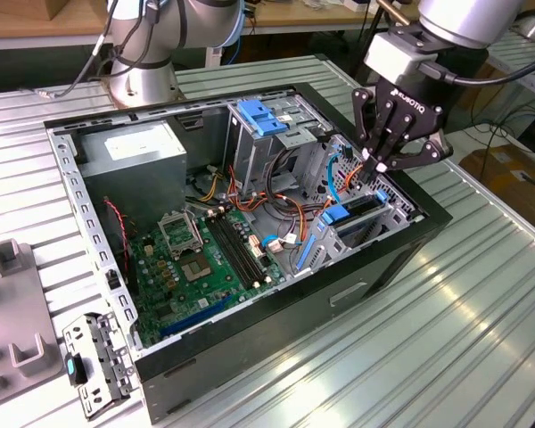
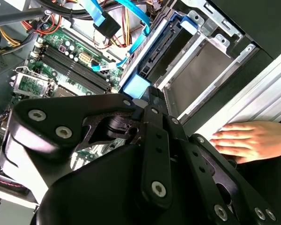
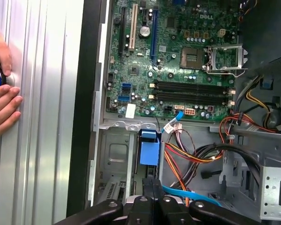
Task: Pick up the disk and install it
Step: 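Insert the first disk wire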
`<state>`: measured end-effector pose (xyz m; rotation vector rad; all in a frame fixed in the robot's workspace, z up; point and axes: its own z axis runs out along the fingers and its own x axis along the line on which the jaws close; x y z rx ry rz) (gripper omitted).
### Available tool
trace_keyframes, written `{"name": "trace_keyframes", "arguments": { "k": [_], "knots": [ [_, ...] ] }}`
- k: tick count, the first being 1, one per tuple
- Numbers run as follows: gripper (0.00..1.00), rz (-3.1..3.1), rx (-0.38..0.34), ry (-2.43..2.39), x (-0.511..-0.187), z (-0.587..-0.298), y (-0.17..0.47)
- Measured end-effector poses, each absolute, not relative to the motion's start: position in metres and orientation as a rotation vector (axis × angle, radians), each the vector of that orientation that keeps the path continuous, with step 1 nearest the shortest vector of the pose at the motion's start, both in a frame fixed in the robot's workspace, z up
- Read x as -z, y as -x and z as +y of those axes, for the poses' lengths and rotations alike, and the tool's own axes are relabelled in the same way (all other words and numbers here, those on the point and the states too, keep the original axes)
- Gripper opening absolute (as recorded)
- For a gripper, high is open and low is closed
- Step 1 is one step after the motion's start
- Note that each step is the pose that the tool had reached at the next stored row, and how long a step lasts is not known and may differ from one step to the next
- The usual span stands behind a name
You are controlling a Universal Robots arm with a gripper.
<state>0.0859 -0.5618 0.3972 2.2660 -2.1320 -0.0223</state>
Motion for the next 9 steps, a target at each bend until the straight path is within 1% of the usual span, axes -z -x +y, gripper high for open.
{"name": "trace_keyframes", "arguments": {
  "k": [9],
  "knots": [
    [0.11, -2.125, 0.023, -2.271, -0.398, -0.560, -0.100]
  ]
}}
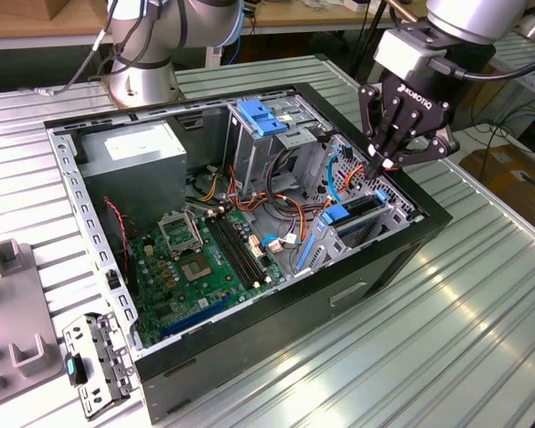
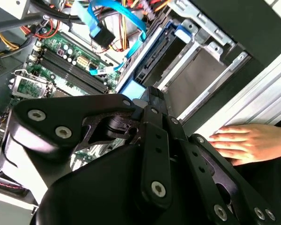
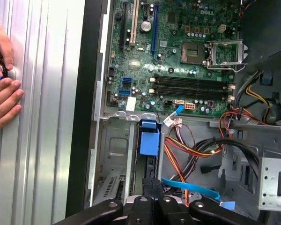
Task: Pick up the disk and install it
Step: 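Insert the first disk wire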
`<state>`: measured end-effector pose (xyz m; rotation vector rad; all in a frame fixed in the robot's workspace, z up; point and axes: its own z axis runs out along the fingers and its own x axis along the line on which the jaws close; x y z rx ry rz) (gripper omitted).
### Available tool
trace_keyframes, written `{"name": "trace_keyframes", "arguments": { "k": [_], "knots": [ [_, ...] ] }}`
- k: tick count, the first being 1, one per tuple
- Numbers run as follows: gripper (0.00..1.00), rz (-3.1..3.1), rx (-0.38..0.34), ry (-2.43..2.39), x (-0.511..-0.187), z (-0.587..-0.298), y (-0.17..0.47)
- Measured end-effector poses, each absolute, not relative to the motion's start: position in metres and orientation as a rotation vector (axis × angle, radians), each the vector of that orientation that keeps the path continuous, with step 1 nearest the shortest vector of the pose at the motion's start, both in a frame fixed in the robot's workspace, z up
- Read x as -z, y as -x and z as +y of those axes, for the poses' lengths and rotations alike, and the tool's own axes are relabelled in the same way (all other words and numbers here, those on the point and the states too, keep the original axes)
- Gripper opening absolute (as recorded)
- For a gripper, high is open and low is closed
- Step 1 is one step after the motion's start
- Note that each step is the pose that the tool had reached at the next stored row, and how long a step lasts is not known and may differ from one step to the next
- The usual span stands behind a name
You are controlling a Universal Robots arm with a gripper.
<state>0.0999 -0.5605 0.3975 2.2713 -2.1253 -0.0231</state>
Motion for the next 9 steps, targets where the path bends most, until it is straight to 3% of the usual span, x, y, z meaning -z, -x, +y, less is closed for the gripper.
{"name": "trace_keyframes", "arguments": {
  "k": [9],
  "knots": [
    [0.11, -2.048, 0.022, -2.341, -0.398, -0.559, -0.113]
  ]
}}
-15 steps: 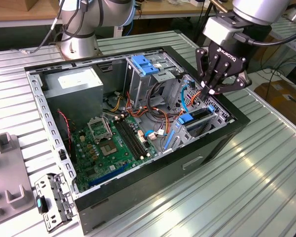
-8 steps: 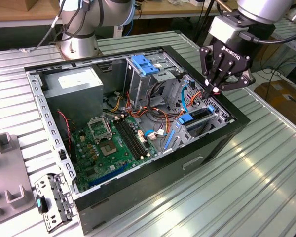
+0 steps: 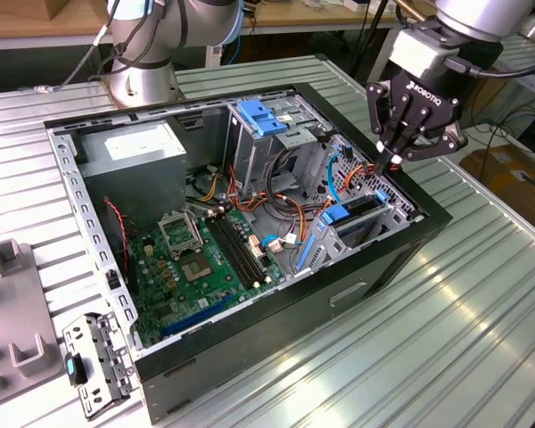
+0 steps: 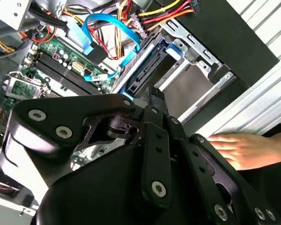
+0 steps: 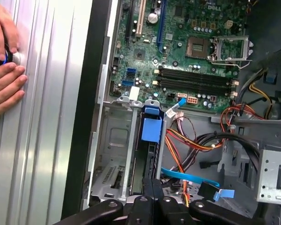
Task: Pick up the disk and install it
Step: 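Insert the first disk wire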
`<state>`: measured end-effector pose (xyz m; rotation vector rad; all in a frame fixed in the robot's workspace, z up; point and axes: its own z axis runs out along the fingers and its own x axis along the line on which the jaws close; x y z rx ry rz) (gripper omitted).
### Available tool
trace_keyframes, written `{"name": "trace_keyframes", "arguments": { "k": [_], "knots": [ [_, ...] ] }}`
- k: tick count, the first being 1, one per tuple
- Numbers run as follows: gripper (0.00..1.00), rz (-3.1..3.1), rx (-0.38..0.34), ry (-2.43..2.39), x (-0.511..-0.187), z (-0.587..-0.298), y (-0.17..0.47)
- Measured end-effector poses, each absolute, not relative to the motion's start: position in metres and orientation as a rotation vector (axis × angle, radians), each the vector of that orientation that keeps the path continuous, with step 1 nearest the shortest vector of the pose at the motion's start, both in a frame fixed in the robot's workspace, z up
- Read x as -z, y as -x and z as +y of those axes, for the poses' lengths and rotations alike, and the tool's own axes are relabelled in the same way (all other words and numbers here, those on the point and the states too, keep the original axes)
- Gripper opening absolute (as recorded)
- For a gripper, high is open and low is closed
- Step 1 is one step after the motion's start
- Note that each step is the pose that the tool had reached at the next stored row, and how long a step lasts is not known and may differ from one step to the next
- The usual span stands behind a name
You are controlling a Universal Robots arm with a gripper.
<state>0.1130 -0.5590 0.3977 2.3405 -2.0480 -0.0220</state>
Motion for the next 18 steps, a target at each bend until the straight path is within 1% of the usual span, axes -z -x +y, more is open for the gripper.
{"name": "trace_keyframes", "arguments": {
  "k": [18],
  "knots": [
    [0.11, -1.928, 0.019, -2.437, -0.399, -0.554, -0.139]
  ]
}}
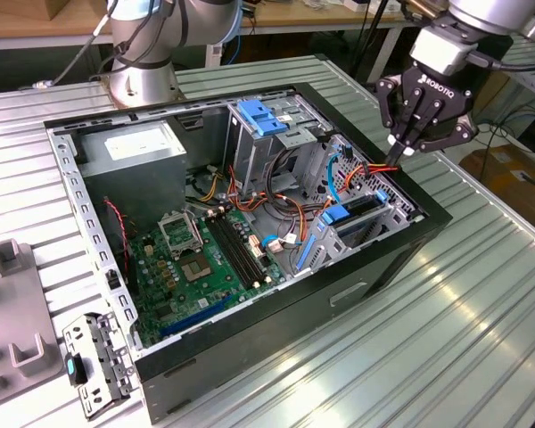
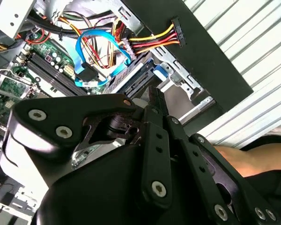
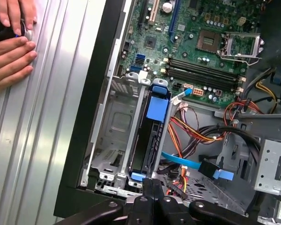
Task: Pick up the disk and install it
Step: 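Insert the first disk wire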
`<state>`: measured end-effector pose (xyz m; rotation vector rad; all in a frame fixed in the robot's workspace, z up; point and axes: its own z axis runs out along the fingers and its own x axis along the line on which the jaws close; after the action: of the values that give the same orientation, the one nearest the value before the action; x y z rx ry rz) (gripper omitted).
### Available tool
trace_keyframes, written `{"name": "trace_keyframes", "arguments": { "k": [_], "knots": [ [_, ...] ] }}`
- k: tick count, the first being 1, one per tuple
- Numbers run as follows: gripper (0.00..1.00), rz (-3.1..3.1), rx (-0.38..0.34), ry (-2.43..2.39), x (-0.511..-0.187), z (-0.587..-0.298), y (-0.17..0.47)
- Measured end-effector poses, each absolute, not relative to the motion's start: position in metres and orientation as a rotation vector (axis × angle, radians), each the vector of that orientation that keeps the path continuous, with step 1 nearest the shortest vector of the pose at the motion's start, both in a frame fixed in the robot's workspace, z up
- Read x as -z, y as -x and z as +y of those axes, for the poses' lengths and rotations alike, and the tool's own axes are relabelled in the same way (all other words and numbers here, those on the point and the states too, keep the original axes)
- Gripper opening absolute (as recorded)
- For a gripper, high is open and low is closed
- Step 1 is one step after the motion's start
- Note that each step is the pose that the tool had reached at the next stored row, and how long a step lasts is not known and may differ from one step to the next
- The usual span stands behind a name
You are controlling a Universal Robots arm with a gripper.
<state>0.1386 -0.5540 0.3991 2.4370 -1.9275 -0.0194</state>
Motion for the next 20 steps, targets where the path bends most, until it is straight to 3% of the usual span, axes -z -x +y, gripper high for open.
{"name": "trace_keyframes", "arguments": {
  "k": [20],
  "knots": [
    [0.11, -1.614, 0.013, -2.653, -0.4034, -0.5537, -0.1464]
  ]
}}
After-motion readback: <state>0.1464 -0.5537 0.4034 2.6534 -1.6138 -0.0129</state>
